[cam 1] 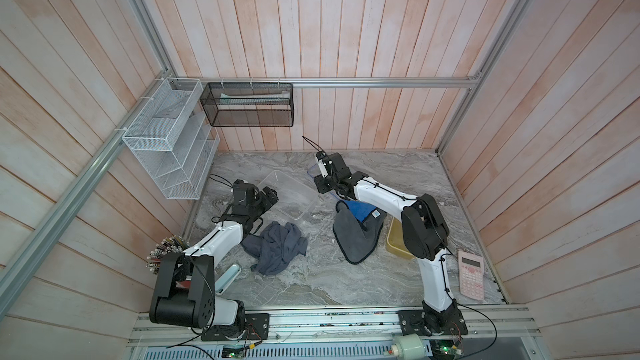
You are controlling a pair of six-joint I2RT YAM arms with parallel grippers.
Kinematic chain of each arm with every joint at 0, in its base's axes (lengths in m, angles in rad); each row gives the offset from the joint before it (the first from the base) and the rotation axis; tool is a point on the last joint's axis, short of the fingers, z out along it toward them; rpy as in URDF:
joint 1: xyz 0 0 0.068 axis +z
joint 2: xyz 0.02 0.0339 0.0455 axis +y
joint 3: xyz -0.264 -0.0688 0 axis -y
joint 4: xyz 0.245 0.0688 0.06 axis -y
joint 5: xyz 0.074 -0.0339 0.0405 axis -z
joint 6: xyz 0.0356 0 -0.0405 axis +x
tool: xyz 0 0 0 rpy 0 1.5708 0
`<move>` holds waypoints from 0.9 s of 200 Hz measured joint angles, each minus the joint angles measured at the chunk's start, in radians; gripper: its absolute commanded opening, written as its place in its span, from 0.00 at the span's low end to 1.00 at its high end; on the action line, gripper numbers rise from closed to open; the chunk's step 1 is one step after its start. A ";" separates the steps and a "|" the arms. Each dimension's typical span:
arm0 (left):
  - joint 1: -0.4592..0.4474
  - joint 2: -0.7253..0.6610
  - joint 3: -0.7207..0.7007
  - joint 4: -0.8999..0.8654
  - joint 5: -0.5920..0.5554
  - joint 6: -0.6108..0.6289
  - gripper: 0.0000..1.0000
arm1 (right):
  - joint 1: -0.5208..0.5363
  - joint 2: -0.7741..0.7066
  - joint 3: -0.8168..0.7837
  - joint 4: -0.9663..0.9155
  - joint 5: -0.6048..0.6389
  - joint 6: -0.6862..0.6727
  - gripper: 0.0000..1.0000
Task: Wipe the insides of the lunch boxes
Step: Place the lid at the center of the board, then pick up the cleaning item at the center of the board.
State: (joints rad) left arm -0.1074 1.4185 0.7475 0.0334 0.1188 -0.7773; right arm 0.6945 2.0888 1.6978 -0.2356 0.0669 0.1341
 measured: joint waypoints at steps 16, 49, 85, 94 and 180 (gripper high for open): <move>0.015 -0.010 0.000 -0.008 -0.002 0.000 0.96 | 0.018 -0.070 -0.049 0.006 -0.045 0.031 0.75; 0.077 -0.045 -0.008 -0.019 -0.006 0.000 0.96 | 0.122 -0.206 -0.183 0.039 -0.102 0.097 0.87; 0.124 -0.095 -0.022 -0.041 -0.026 0.009 1.00 | 0.267 -0.228 -0.257 0.043 -0.133 0.139 0.93; 0.134 -0.102 -0.023 -0.047 -0.027 0.013 1.00 | 0.296 -0.223 -0.258 0.030 -0.133 0.141 0.95; 0.260 -0.162 -0.082 -0.088 -0.022 0.026 1.00 | 0.444 -0.037 -0.141 -0.072 -0.103 0.122 0.99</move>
State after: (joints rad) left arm 0.1524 1.2564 0.6655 -0.0547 0.0971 -0.7517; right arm 1.1385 2.0518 1.5570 -0.3080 -0.0360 0.2562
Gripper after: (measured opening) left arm 0.997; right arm 0.983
